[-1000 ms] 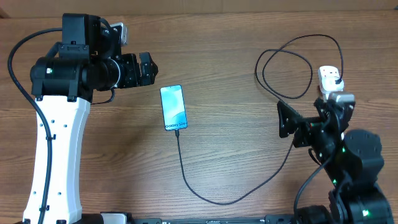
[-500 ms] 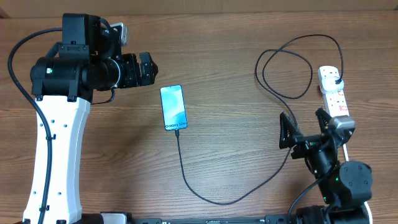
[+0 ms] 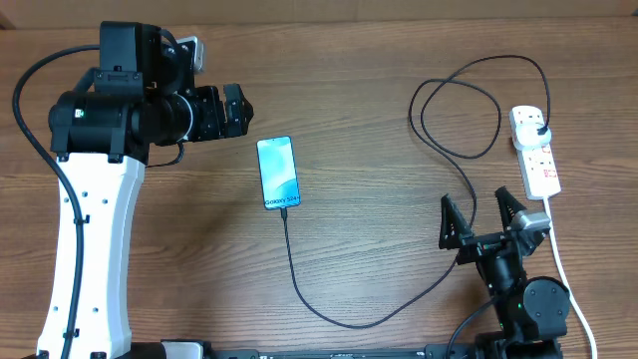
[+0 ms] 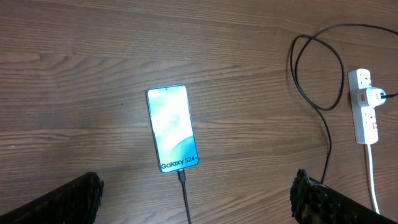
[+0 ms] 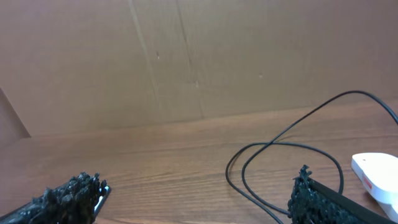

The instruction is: Plug charger to phone and switch on socket

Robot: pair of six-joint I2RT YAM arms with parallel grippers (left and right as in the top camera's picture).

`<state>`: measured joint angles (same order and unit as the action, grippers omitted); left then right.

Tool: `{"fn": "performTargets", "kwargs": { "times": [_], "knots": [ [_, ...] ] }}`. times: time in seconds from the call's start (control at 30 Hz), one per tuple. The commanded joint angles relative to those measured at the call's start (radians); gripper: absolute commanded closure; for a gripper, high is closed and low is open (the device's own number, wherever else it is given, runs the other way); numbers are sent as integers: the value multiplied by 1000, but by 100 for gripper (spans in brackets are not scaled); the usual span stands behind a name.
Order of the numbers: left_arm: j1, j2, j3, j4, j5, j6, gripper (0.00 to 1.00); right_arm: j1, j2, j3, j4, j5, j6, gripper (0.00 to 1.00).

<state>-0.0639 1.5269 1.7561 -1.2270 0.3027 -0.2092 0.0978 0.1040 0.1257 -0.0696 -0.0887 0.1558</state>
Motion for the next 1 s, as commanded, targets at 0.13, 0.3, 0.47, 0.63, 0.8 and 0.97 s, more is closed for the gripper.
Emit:
{"fn": "performTargets", "kwargs": {
  "times": [0.13, 0.3, 0.47, 0.63, 0.8, 0.97],
  "knots": [
    [5, -16, 13, 1, 2, 3, 0, -4, -79, -79, 9, 8, -4, 0],
    [5, -16, 13, 1, 2, 3, 0, -4, -102, -118, 9, 8, -4, 0],
    [5, -16, 13, 1, 2, 3, 0, -4, -102, -118, -7, 8, -4, 0],
    [5, -16, 13, 1, 2, 3, 0, -4, -101, -118, -6, 9, -4, 0],
    [5, -16, 13, 1, 2, 3, 0, -4, -101, -118, -6, 9, -4, 0],
    [5, -16, 13, 1, 2, 3, 1, -4, -101, -118, -6, 9, -4, 0]
  ]
}}
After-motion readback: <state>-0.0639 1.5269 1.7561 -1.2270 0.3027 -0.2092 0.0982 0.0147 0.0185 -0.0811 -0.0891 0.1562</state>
